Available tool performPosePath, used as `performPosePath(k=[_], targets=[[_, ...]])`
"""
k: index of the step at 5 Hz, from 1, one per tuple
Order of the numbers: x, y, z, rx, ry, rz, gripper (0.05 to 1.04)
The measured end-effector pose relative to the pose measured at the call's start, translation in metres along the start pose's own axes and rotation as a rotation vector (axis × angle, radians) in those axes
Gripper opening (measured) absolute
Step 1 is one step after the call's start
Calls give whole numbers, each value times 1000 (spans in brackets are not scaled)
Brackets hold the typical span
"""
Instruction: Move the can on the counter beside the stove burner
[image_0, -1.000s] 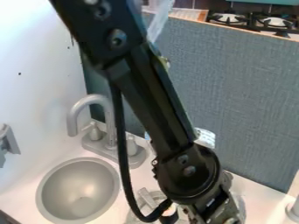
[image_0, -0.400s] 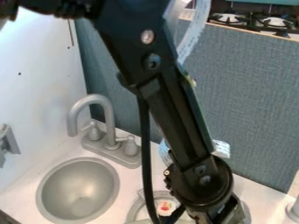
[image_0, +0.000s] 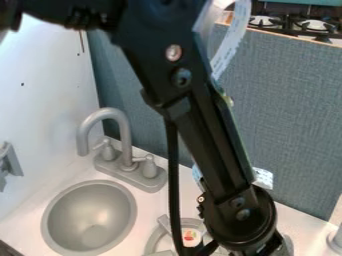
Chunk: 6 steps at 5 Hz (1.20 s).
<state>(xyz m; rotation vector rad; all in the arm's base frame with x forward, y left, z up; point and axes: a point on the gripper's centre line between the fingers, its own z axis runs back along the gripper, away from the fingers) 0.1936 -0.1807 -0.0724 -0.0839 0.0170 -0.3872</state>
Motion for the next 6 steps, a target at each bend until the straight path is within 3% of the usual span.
performPosePath(k=[2,4,5,6], targets=[[9,-4,24,23,-77,43,1001],[0,-6,77,28,-162,115,1001],[0,10,101,39,-190,148,1001],[-1,40,114,103,-181,200,1001]])
